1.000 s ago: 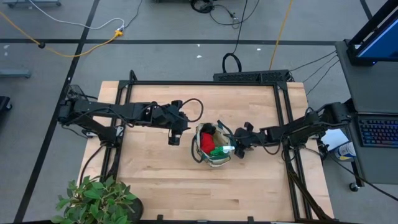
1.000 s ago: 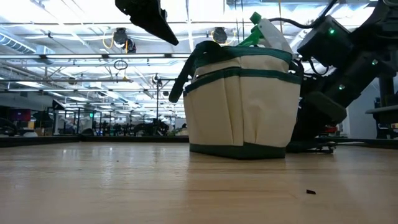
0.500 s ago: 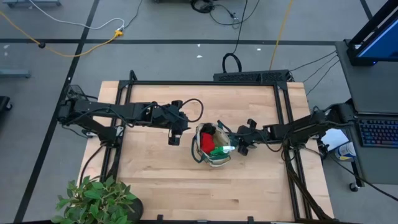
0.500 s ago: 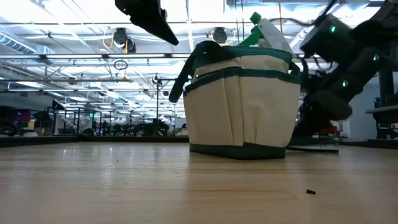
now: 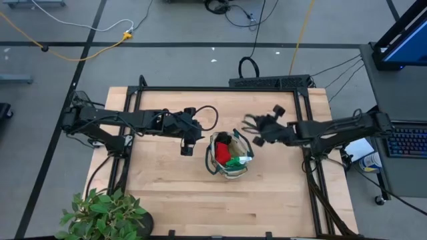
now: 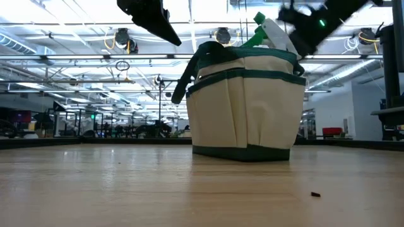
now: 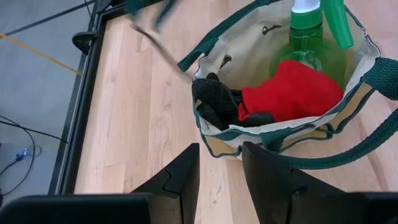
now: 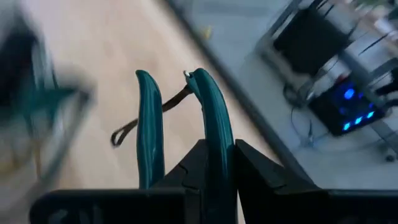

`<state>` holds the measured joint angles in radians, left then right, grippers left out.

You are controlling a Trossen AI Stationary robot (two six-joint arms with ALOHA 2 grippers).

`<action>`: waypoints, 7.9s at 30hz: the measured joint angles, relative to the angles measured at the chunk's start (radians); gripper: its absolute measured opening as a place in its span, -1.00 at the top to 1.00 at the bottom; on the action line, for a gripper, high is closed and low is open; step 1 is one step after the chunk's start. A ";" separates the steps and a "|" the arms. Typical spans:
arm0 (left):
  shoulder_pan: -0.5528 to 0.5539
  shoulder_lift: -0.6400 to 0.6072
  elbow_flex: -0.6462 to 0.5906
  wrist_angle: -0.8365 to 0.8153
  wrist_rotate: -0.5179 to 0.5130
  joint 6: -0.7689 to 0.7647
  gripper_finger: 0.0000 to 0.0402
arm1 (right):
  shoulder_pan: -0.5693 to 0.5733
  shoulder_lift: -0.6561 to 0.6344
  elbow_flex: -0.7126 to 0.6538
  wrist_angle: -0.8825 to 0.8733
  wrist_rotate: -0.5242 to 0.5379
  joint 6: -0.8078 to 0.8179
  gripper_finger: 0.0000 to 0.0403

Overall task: Pick & Place Garden tools in Gardening bag
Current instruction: Put the dark green shear scissors into the light brown gardening bag, then adjust the light brown gardening bag

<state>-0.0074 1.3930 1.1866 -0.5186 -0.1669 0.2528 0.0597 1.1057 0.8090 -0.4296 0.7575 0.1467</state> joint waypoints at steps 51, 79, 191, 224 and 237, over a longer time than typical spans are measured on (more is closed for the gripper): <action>-0.058 0.002 -0.167 0.429 0.001 0.598 0.37 | 0.008 0.348 0.042 0.807 -0.449 0.178 0.76; -0.035 0.002 -0.167 0.394 0.134 0.733 0.80 | -0.006 0.348 0.042 0.810 -0.524 0.118 0.73; 0.030 0.128 -0.167 0.435 0.197 -0.415 0.27 | 0.296 0.163 0.042 0.453 -0.602 -0.448 0.34; 0.102 0.179 -0.166 0.227 -0.190 -0.623 0.91 | 0.273 0.163 0.042 0.575 -0.444 -0.676 0.34; 0.024 0.162 -0.166 0.151 -0.137 -0.663 0.78 | 0.273 0.163 0.042 0.506 -0.445 -0.530 0.34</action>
<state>0.0166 1.5547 1.0210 -0.3678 -0.3036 -0.4103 0.3328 1.2682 0.8509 0.0766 0.3126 -0.3831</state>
